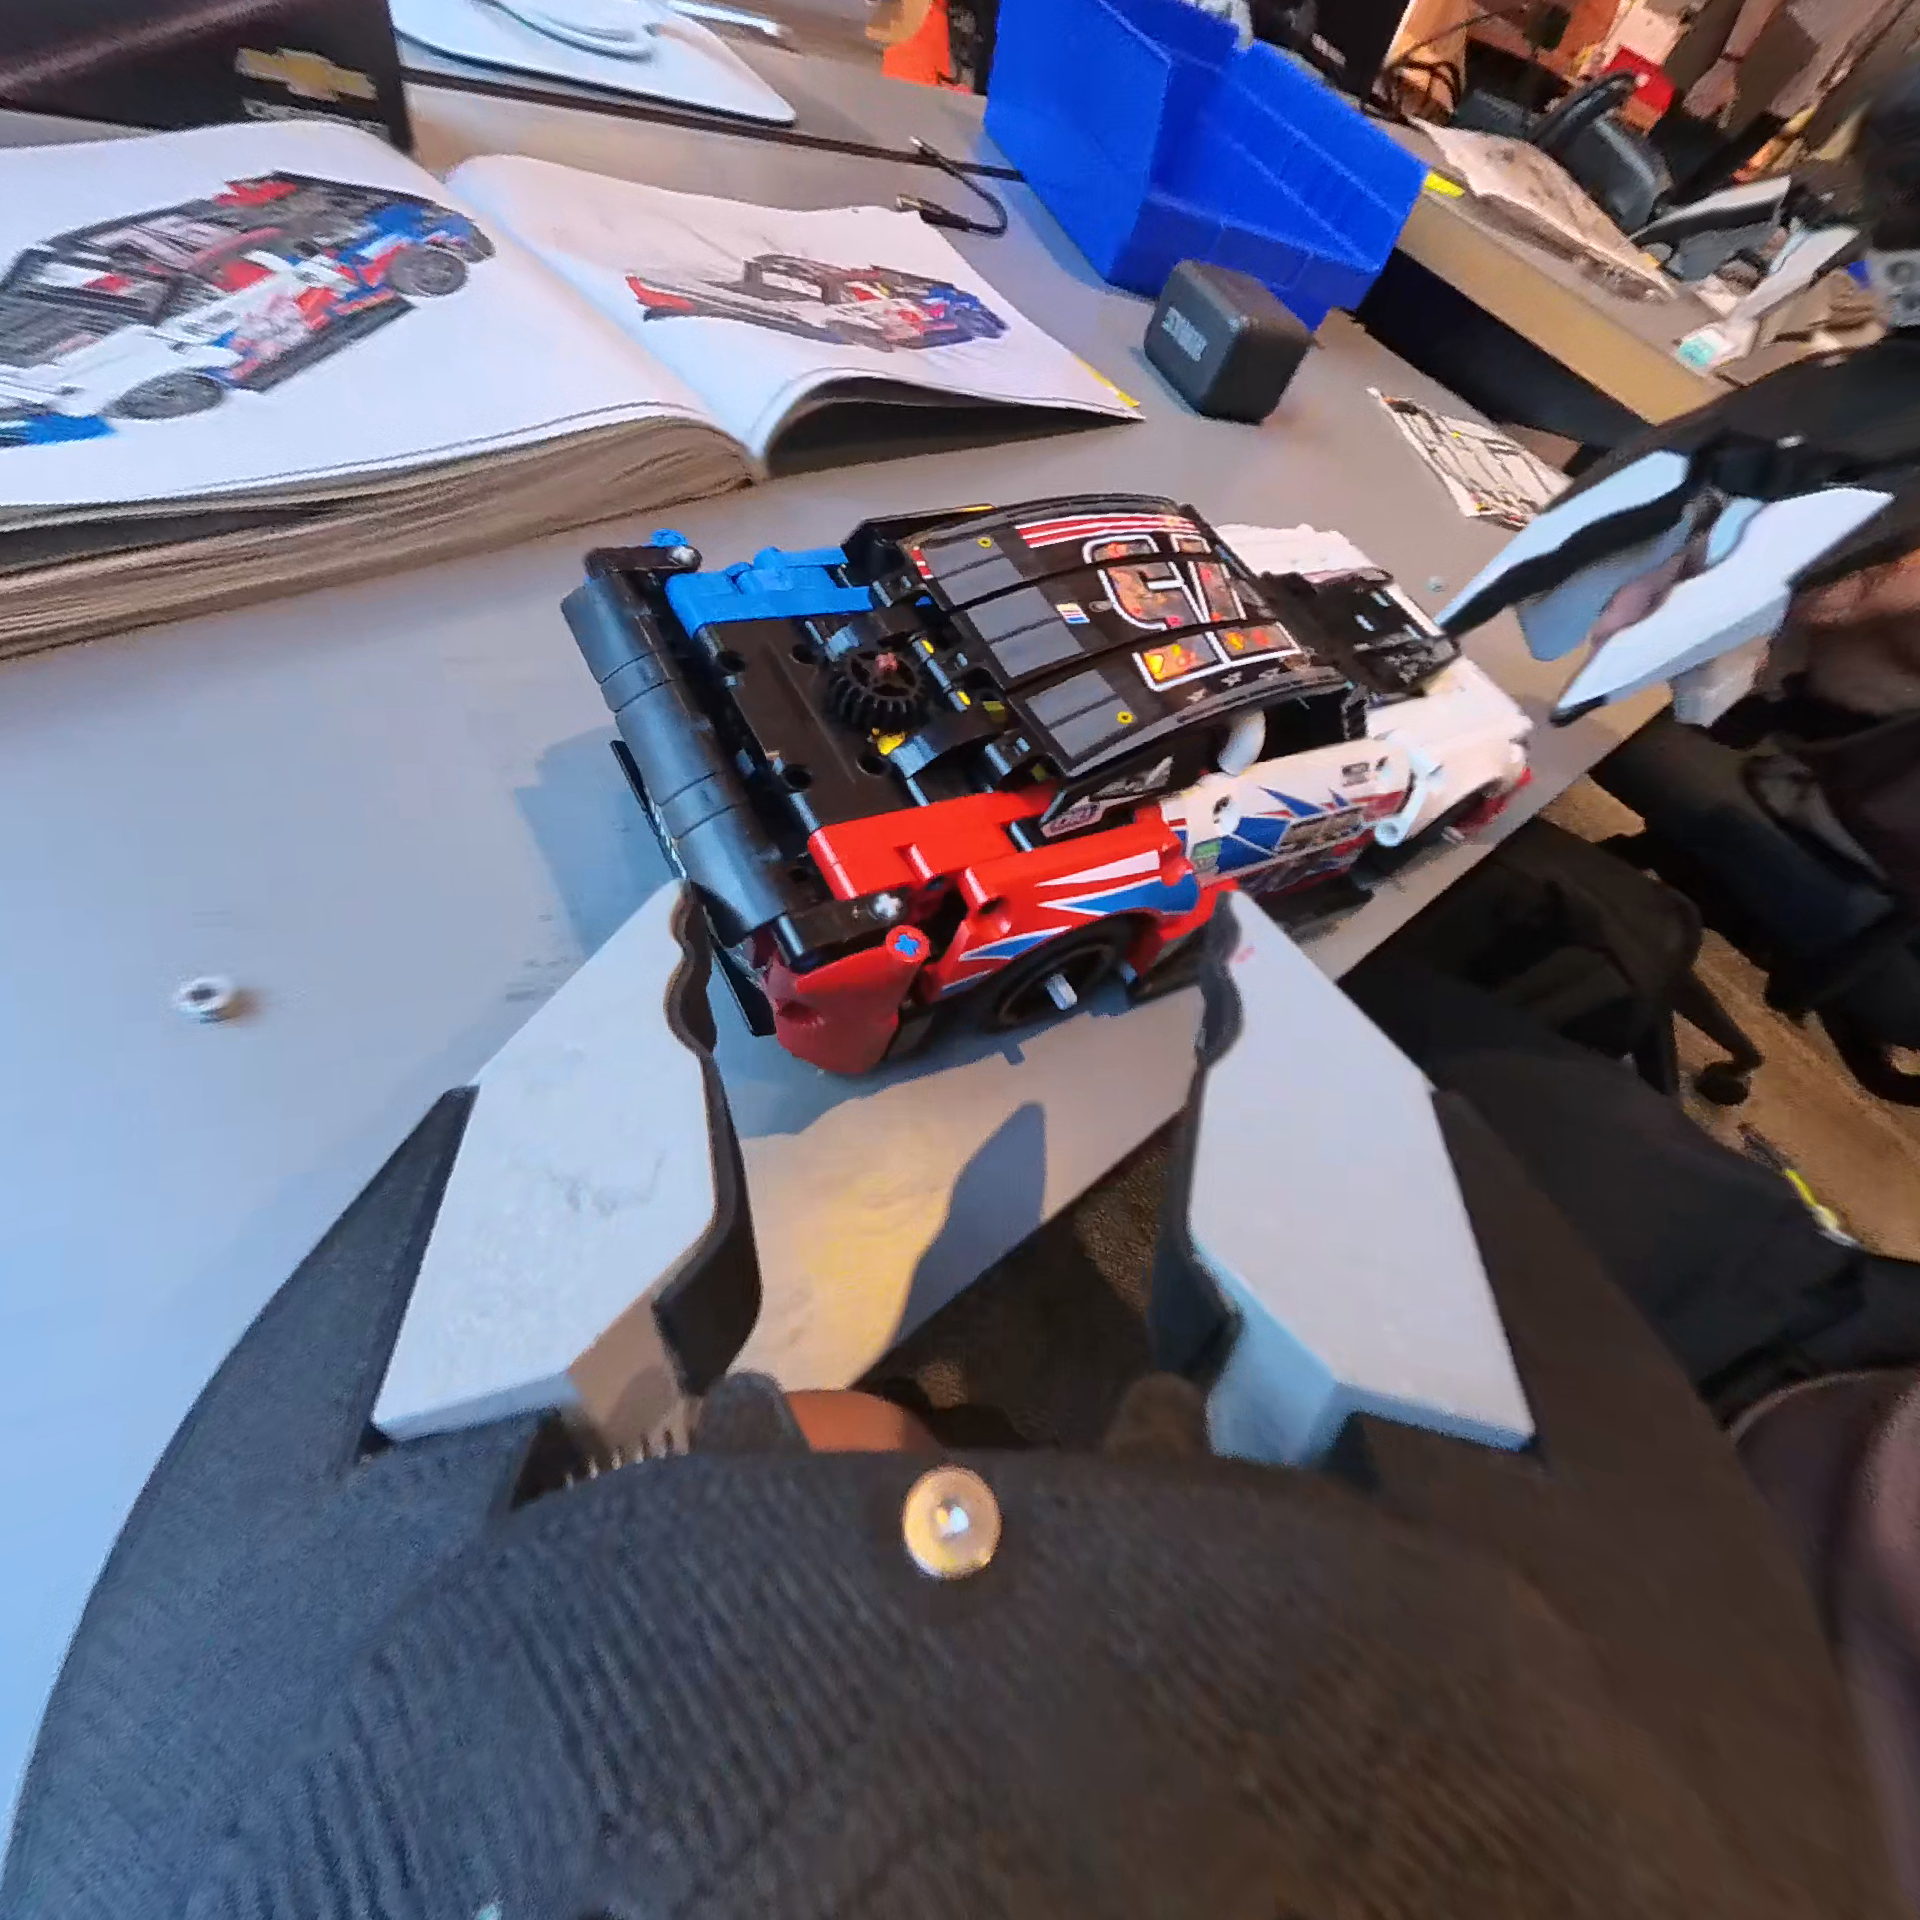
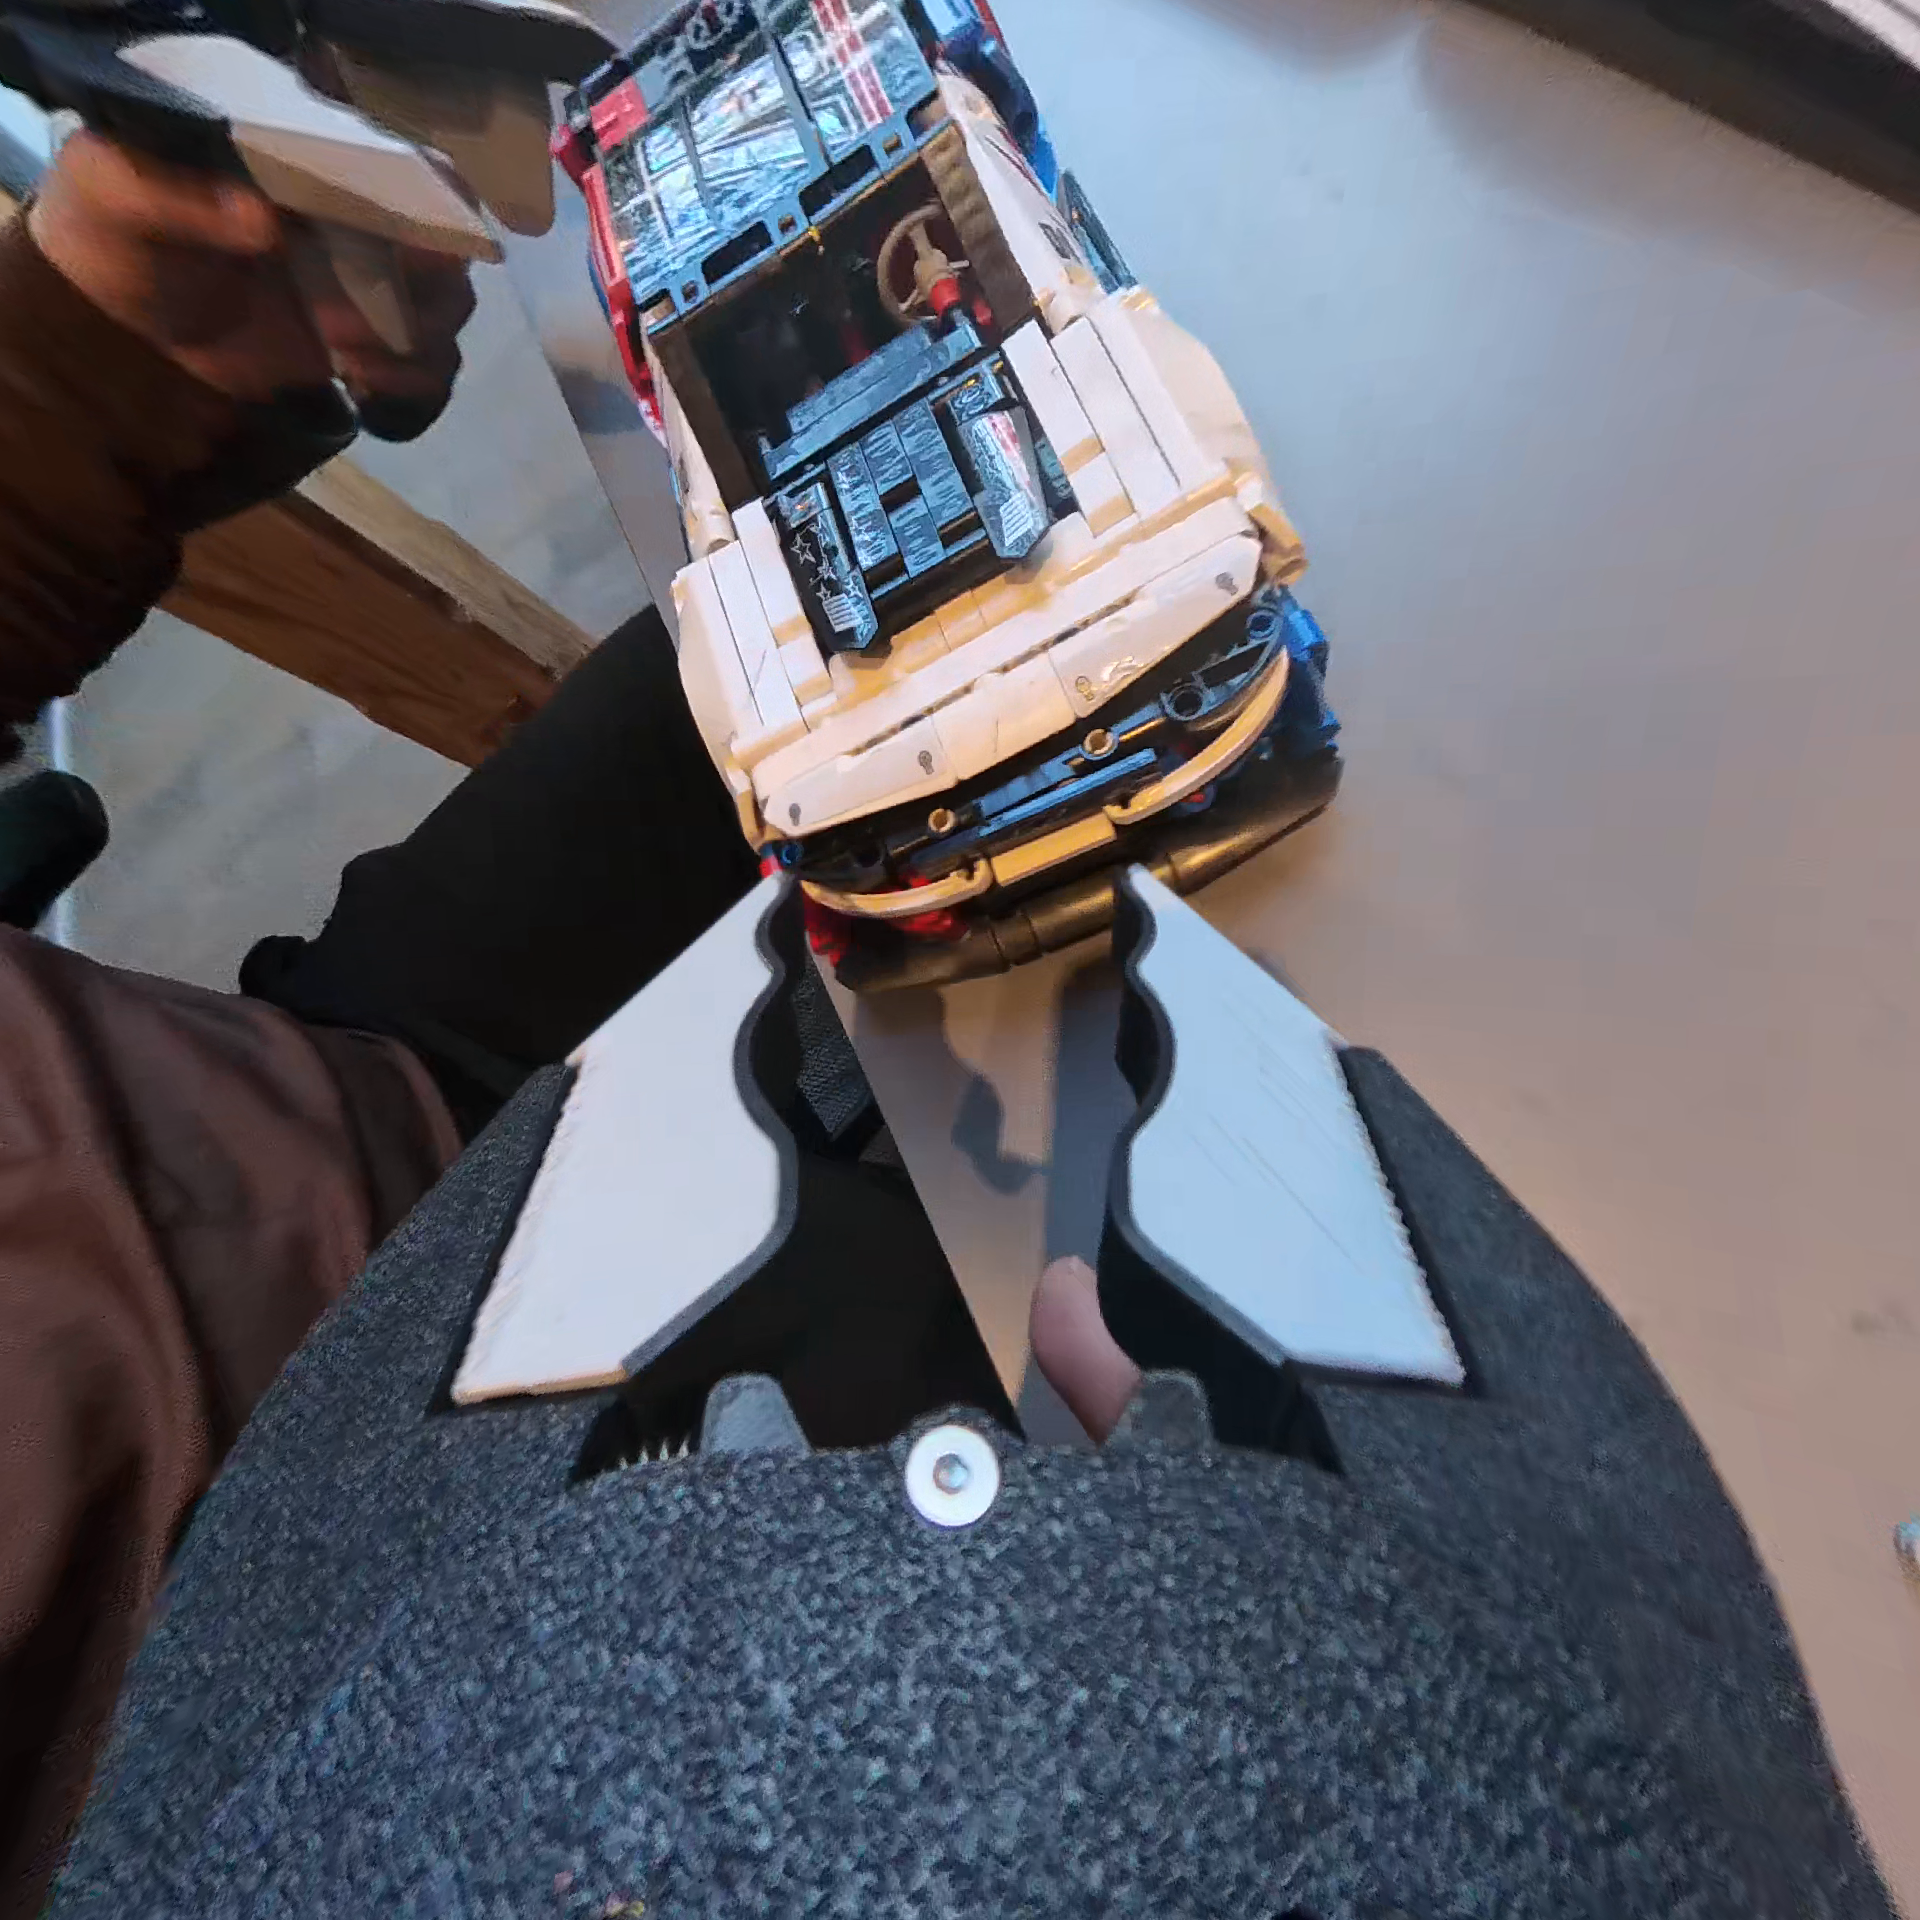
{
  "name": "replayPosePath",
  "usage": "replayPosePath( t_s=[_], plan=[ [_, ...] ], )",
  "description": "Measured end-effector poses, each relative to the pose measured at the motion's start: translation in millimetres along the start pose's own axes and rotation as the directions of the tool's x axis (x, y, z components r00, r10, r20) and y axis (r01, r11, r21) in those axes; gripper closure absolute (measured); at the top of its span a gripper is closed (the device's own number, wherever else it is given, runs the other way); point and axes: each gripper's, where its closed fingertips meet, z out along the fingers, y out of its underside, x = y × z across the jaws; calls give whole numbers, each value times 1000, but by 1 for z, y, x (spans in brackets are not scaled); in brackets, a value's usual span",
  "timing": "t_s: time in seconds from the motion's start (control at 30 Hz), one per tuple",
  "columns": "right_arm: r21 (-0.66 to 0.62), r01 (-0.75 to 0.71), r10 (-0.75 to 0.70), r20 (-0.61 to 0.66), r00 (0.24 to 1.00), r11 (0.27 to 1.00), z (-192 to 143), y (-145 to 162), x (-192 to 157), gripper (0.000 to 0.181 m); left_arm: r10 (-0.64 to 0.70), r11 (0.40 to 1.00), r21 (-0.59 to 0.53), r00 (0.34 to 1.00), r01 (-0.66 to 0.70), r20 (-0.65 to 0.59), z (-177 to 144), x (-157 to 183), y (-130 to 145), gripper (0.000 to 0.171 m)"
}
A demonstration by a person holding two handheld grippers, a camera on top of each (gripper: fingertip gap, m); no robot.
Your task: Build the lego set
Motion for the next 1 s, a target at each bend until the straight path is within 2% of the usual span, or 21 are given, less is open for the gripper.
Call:
replayPosePath(
  t_s=[0.17,0.23,0.4,0.53,0.67,0.8,0.9,1.0],
  plan=[
    [-10,0,-1,-100,995,1000,-25,18,26,126,46,999,-23,996,-48,-72,20,49,8,71],
    [-20,-13,11,-100,995,1000,-39,24,38,126,83,996,-29,992,-86,-91,30,66,11,70],
    [-41,-55,52,-67,996,998,-66,37,61,132,60,998,-18,986,-63,-153,49,101,11,63],
    [-48,-61,59,-26,998,997,-57,32,60,124,72,997,-12,992,-74,-108,44,93,12,61],
    [-53,-40,40,11,999,998,-25,17,41,115,48,999,-17,998,-49,-33,24,63,12,60],
    [-68,15,-14,14,1000,998,2,7,21,115,20,1000,-19,1000,-20,18,0,37,13,65],
    [-79,32,-32,-4,999,996,2,6,21,115,-13,1000,-11,1000,13,-5,-2,39,14,70],
    [-91,17,-21,-40,999,996,-12,11,33,115,19,1000,-24,1000,-20,-19,9,55,14,66]
  ],
)
